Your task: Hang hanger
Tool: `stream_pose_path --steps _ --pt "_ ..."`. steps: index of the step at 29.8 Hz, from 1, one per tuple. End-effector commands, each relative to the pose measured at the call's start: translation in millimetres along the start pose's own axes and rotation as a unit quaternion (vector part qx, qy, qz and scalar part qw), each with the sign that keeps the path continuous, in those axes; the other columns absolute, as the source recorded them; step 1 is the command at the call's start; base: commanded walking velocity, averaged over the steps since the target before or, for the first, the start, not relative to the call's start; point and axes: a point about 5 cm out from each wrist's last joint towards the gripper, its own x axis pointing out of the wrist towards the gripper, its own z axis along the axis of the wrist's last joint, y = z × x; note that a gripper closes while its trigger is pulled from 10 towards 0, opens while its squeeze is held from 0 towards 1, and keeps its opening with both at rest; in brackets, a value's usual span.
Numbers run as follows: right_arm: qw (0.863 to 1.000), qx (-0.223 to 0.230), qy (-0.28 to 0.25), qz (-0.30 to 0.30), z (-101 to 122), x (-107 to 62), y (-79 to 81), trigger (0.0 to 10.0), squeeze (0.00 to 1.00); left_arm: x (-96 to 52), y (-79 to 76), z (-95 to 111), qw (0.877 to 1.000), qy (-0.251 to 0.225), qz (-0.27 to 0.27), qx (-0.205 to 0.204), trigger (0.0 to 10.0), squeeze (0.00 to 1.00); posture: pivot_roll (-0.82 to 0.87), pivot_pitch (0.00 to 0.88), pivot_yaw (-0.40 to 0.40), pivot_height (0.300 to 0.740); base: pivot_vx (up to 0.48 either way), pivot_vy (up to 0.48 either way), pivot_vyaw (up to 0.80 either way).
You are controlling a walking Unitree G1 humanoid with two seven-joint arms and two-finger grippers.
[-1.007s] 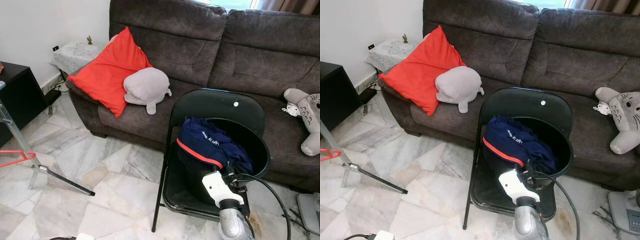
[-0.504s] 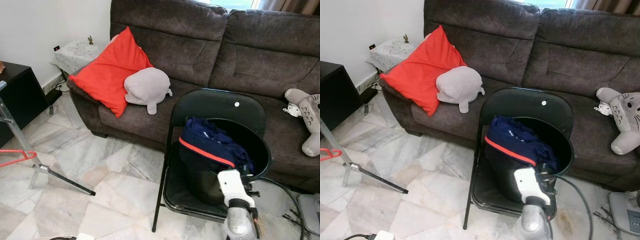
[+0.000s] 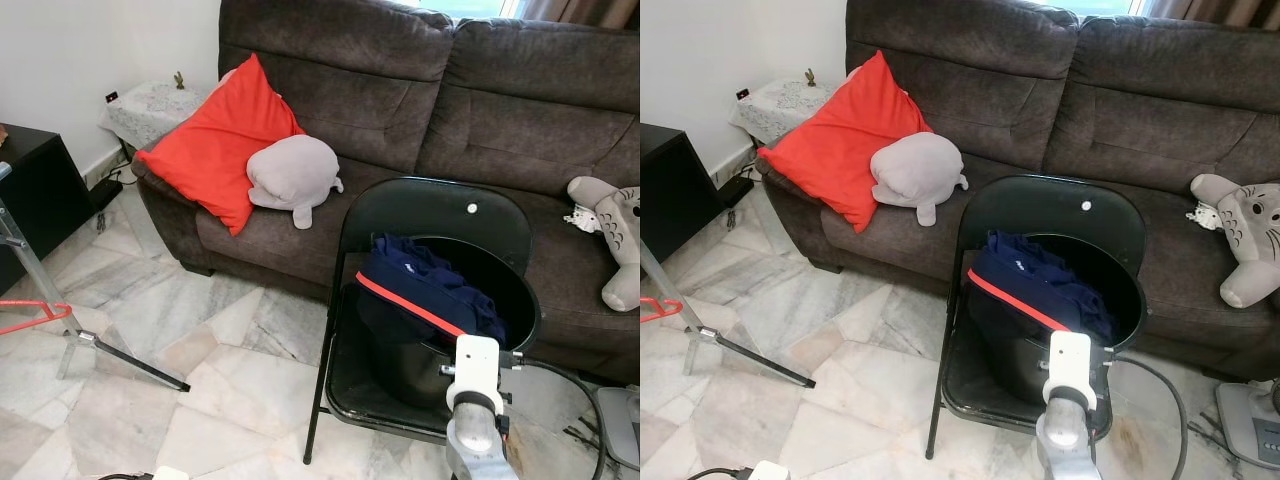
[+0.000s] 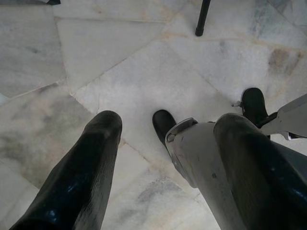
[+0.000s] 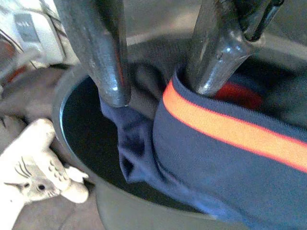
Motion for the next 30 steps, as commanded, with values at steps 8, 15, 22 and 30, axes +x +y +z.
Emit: stream_pose_path --steps 8,15,22,30 --pt "0.999 0.043 -0.027 0.015 7 3.3 2.4 10.0 0.0 -1.4 -0.6 -5 1.0 0.012 -0.004 0.01 10.0 0.0 0.0 0.095 -0.032 0.74 0.0 0.0 0.0" --pt "0.997 0.033 -0.004 0.067 0 2.7 16.5 10.0 0.0 -1.4 -0.7 -5 1.0 0.012 -0.006 0.012 10.0 0.0 0.01 0.096 -0.028 0.74 0.0 0.0 0.0" --pt "0.998 0.028 -0.009 0.058 4 9.5 15.3 10.0 0.0 -1.6 -0.6 -6 1.0 0.012 -0.004 0.011 10.0 0.0 0.01 0.098 -0.025 0.74 0.0 0.0 0.0" --pt "0.999 0.028 -0.019 0.035 13 18.9 7.8 10.0 0.0 -1.7 -0.5 -6 1.0 0.012 -0.004 0.012 10.0 0.0 0.02 0.096 -0.025 0.74 0.0 0.0 0.0"
